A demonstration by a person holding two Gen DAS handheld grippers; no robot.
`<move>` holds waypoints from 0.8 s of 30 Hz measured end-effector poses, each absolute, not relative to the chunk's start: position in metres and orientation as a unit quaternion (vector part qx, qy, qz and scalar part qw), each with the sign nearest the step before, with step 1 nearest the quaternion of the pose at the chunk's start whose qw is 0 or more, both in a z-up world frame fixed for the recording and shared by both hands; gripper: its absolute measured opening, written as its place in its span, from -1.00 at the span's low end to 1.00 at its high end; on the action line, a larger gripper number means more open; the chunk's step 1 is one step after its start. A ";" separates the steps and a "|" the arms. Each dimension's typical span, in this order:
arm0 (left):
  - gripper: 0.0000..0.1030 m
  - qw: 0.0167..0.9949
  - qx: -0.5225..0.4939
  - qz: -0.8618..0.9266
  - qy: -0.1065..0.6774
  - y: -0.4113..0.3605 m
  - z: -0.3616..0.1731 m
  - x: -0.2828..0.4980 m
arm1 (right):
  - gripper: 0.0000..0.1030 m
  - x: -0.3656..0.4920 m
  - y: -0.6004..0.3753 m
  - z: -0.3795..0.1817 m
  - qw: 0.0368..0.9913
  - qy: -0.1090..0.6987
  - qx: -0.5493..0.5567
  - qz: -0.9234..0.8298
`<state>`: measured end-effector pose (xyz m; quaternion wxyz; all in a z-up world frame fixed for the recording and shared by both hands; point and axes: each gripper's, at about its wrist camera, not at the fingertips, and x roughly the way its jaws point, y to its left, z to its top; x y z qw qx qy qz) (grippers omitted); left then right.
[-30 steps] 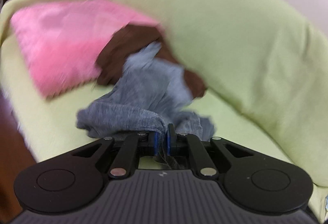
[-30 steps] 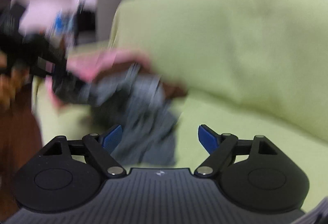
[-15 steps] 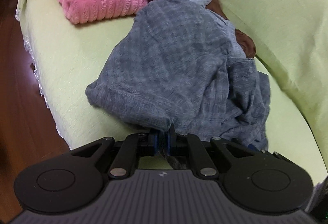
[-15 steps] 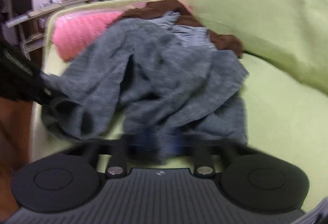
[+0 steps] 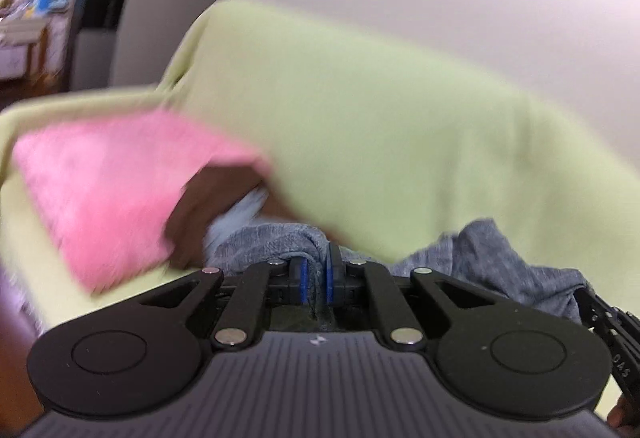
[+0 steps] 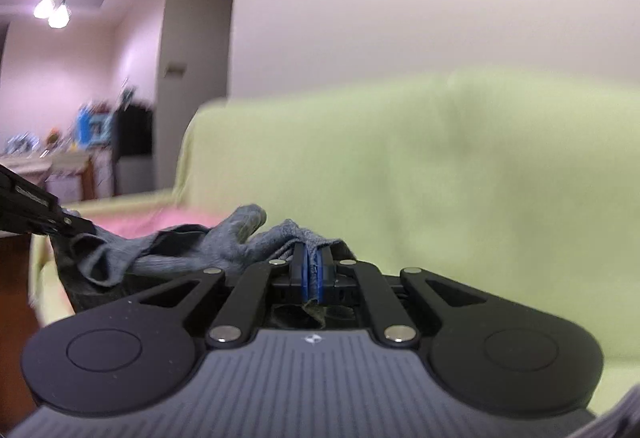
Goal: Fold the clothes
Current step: 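Lift the pants with both grippers and pull them onto the open seat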
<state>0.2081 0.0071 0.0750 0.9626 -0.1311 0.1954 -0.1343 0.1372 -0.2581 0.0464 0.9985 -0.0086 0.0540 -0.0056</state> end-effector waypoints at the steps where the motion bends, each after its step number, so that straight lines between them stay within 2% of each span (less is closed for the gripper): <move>1: -0.89 0.965 -0.123 -0.144 0.184 -0.001 0.085 0.198 | -0.96 0.127 -0.262 0.057 0.999 0.043 -0.014 -0.015; 6: -0.89 0.962 -0.102 -0.199 0.155 -0.033 0.115 0.154 | -0.95 0.054 -0.287 0.114 0.996 -0.011 -0.044 -0.082; 14: -0.87 0.931 -0.107 -0.305 0.172 -0.072 0.116 0.076 | -0.95 -0.041 -0.313 0.133 0.984 -0.019 -0.068 -0.165; 18: -0.83 0.914 -0.107 -0.344 0.189 -0.094 0.115 0.074 | -0.95 -0.076 -0.332 0.138 0.976 -0.024 -0.073 -0.205; 22: -0.71 0.907 -0.088 -0.335 0.240 -0.142 0.096 0.130 | -0.94 -0.050 -0.364 0.134 0.970 -0.003 -0.077 -0.232; 23: -0.70 0.905 -0.069 -0.325 0.266 -0.157 0.082 0.148 | -0.80 -0.028 -0.377 0.125 0.968 0.022 -0.076 -0.237; 24: -0.65 0.902 -0.049 -0.314 0.292 -0.173 0.068 0.165 | -0.57 -0.006 -0.389 0.114 0.967 0.055 -0.072 -0.239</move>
